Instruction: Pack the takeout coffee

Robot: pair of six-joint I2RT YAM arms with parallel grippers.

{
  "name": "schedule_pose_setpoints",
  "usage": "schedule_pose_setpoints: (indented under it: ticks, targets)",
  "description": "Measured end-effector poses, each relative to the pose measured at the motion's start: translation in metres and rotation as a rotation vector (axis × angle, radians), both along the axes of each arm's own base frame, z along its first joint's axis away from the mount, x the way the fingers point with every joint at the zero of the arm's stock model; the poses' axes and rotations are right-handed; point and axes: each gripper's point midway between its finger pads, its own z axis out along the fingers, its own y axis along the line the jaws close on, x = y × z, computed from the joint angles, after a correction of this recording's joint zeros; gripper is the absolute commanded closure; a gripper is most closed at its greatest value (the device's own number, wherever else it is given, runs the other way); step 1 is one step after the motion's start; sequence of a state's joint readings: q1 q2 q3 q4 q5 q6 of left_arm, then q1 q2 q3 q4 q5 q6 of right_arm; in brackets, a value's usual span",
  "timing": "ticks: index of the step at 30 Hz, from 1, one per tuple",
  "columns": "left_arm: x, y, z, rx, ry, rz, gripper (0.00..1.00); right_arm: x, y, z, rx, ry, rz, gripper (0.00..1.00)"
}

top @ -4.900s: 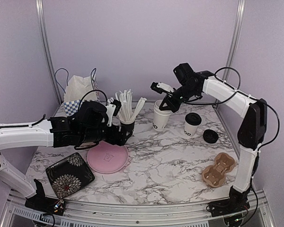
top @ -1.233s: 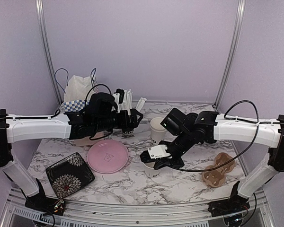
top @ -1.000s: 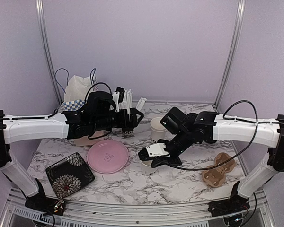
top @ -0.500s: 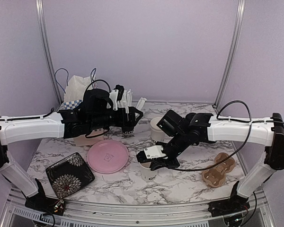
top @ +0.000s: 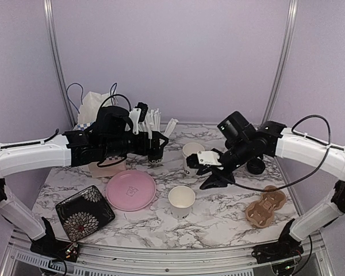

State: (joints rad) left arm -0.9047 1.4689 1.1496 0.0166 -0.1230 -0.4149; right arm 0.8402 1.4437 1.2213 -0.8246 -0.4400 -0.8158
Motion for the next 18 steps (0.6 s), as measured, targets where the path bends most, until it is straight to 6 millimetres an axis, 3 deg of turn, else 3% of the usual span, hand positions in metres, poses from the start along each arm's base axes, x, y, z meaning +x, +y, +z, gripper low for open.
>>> schedule_pose_setpoints:
  ticks: [4,8,10,15,18]
  targets:
    - [0.000,0.005,-0.006,0.069,-0.004,0.001,0.01,0.066,-0.059,0.024,0.052,-0.048,-0.262,0.44]
    - [-0.001,0.009,-0.012,0.118,-0.010,-0.006,0.01,0.110,-0.128,0.011,0.022,-0.045,-0.512,0.41]
    - [0.002,0.012,-0.013,0.134,-0.020,0.014,0.01,0.121,-0.162,-0.007,-0.023,-0.019,-0.624,0.44]
    - [0.019,0.039,-0.010,0.188,-0.062,0.181,0.01,0.142,-0.226,-0.037,-0.117,0.021,-0.820,0.62]
    - [0.024,0.049,-0.012,0.235,-0.080,0.219,0.01,0.152,-0.256,-0.055,-0.185,0.037,-0.899,0.63]
